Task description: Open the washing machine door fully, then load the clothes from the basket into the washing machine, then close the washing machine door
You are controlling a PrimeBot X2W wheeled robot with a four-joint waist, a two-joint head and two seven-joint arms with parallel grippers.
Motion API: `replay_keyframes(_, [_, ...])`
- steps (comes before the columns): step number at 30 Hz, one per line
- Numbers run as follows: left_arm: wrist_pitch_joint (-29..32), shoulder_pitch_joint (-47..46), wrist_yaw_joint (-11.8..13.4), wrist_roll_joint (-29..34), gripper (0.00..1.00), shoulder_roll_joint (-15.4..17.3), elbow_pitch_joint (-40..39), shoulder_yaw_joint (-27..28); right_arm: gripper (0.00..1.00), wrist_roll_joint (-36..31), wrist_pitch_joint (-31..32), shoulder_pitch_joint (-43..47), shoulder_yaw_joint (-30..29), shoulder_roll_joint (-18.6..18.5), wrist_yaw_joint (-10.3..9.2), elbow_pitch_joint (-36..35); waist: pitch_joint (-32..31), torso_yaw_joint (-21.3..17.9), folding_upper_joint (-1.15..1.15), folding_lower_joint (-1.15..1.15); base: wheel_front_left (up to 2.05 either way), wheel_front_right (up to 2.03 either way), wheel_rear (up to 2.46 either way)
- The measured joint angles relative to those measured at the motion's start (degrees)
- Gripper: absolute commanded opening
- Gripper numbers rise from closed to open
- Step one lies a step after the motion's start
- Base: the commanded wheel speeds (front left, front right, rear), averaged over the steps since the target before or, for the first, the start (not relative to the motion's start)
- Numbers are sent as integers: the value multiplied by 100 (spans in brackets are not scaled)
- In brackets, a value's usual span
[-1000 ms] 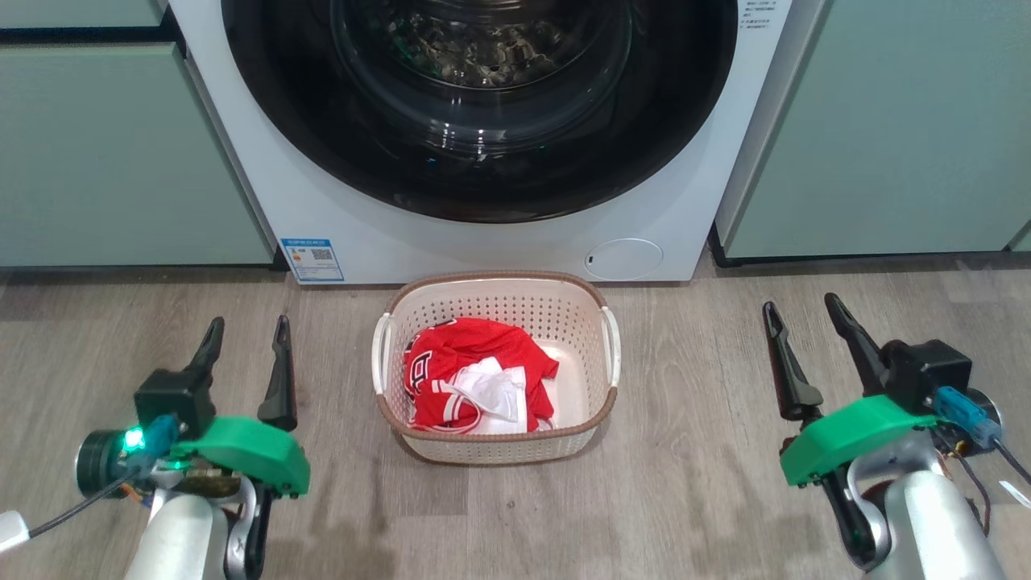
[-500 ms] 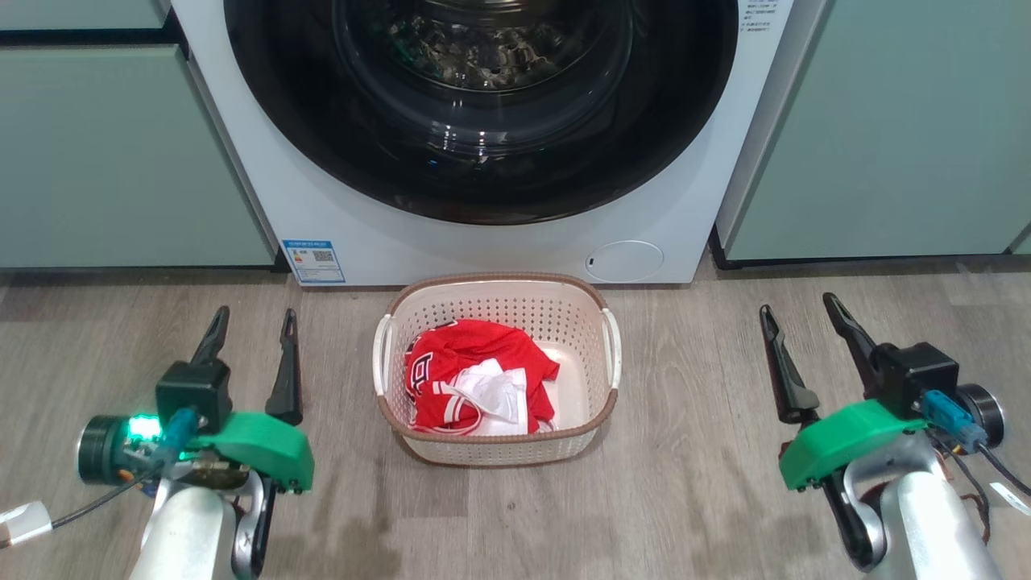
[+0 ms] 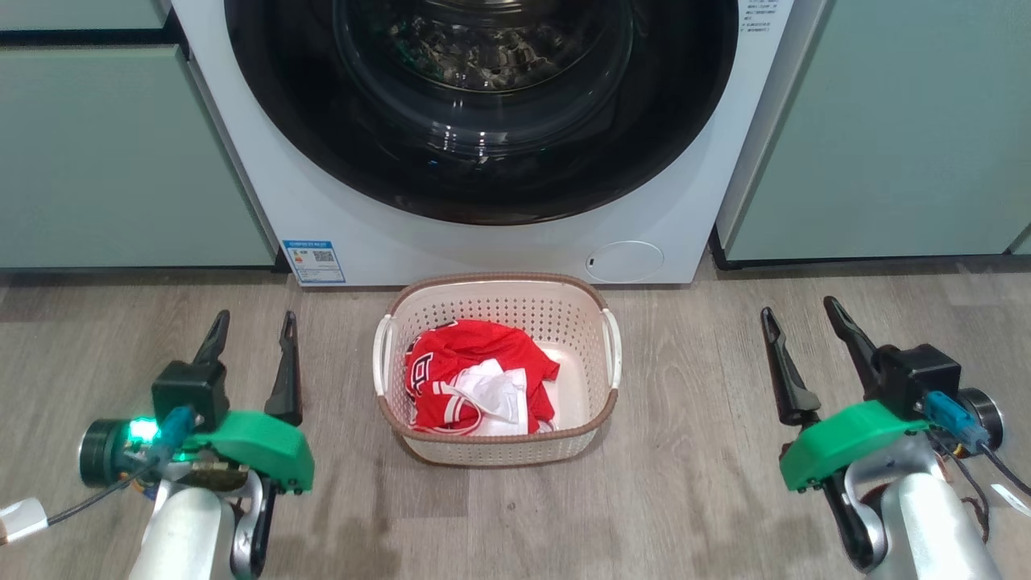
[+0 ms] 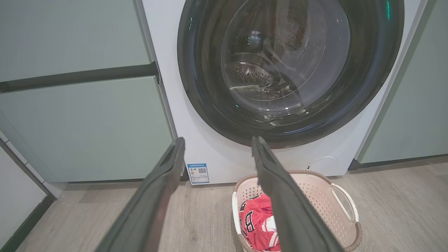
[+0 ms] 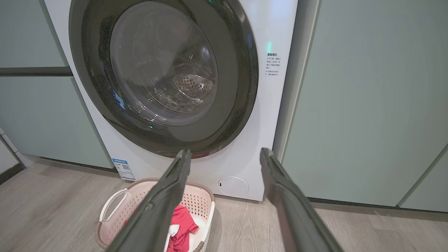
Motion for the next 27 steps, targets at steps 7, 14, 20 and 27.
replay_keyframes(7, [3,0,2,-12,100,12,37,-16,100,1,-1,-1,-1,0,0,8,9,-6,0,0,0,0,0])
replay_keyframes(14, [-4,0,4,-60,100,38,37,-56,100,42,-27,-1,-14,0,0,20,8,-9,0,0,0,0,0])
replay_keyframes(20, [-21,-1,4,-62,100,86,37,-86,100,51,-34,-1,-22,0,0,21,12,-20,0,0,26,26,-52])
replay_keyframes(27, [-32,-1,41,-63,100,115,36,-115,100,100,-46,-2,-38,2,0,22,39,-48,0,0,82,82,-164])
